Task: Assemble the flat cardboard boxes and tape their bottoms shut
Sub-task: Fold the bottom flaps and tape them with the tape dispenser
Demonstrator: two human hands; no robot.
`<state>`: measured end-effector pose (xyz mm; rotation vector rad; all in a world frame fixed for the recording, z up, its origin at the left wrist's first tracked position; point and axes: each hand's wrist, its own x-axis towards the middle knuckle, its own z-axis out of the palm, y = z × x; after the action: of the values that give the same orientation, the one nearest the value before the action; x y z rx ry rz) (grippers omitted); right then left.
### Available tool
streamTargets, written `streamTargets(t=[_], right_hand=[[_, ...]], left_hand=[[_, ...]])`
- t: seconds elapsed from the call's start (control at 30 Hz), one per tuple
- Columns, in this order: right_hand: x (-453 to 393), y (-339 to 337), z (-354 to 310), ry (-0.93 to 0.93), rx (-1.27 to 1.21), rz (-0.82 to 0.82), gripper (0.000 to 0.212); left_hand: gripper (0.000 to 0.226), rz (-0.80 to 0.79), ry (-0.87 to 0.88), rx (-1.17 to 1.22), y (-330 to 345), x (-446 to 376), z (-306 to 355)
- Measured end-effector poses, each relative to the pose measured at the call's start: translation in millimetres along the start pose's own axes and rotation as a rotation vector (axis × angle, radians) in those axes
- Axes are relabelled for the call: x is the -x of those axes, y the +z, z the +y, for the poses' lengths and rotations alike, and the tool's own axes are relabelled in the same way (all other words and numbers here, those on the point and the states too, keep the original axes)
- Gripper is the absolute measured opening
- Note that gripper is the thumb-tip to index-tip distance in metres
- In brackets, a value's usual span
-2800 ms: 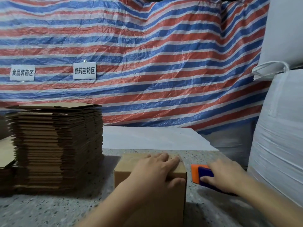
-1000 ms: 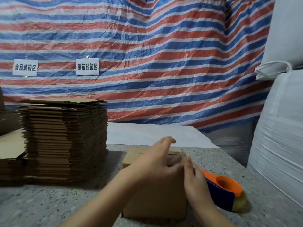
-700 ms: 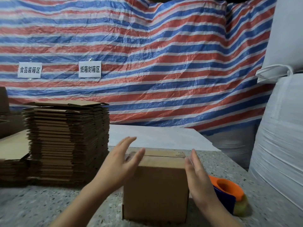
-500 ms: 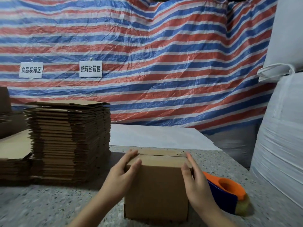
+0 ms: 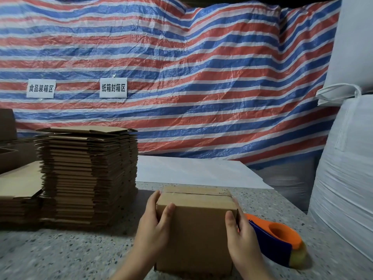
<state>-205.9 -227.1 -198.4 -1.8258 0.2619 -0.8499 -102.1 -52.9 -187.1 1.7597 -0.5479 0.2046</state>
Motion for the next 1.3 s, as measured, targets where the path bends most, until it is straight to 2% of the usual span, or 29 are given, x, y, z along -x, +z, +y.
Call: streamTargets(t=[0.13, 0.27, 0.33, 0.4, 0.47, 0.53, 0.57, 0.67, 0.8, 0.93, 1.03, 1.1, 1.2, 1.3], right_hand=[[0.9, -3.5, 11.2, 0.019, -0.068, -0.092, 0.032], [-4.9, -2.3, 11.6, -0.005, -0.048, -0.058, 0.024], [-19.1, -2.1, -4.6, -0.044, 0.008, 0.008, 0.026], [-41.9, -2.6, -24.2, -0.012, 0.061, 0.065, 0.026], [-69.0, -3.4, -37.5, 0.110, 0.136, 0.059, 0.038], [-93.4, -1.0, -42.0, 0.253, 0.155, 0.020, 0.045], [-103.3, 1.7, -39.5, 0.316, 0.141, 0.004, 0.047], [-122.2, 10.6, -22.9, 0.440, 0.143, -0.013, 0.058], [-133.2, 22.9, 8.3, 0.482, 0.155, 0.003, 0.068], [-124.4, 32.6, 32.6, 0.572, 0.268, -0.042, 0.092], [-121.3, 33.1, 35.5, 0.636, 0.262, -0.044, 0.091], [-115.8, 27.9, 29.9, 0.675, 0.166, -0.068, 0.085], [-85.5, 15.0, 25.5, 0.670, 0.122, -0.106, 0.071], [-44.6, 9.0, 19.3, 0.615, 0.145, -0.195, 0.044]], left_hand=[[0.064, -0.091, -0.006, 0.112, -0.9, 10.1, -9.7], [0.033, -0.113, -0.057, 0.164, -4.4, 3.5, -13.7], [0.020, -0.076, -0.068, 0.198, -11.7, -12.4, -1.7], [0.027, -0.064, -0.124, 0.236, -19.2, -33.0, 13.6], [0.044, -0.067, -0.254, 0.239, -25.8, -54.6, 22.4], [0.039, -0.089, -0.389, 0.236, -29.9, -74.2, 25.2], [0.035, -0.104, -0.422, 0.234, -29.6, -82.9, 21.8], [0.044, -0.098, -0.482, 0.212, -24.6, -101.0, 3.0], [0.049, -0.086, -0.525, 0.123, -12.3, -107.3, -23.4], [0.058, -0.048, -0.602, 0.070, 0.7, -106.2, -53.1], [0.065, -0.001, -0.619, 0.155, 5.5, -104.7, -64.6], [0.065, 0.016, -0.616, 0.213, 1.9, -103.8, -60.4], [0.055, 0.023, -0.619, 0.160, -11.5, -88.8, -57.1], [0.036, -0.045, -0.558, 0.088, -21.5, -54.2, -52.6]])
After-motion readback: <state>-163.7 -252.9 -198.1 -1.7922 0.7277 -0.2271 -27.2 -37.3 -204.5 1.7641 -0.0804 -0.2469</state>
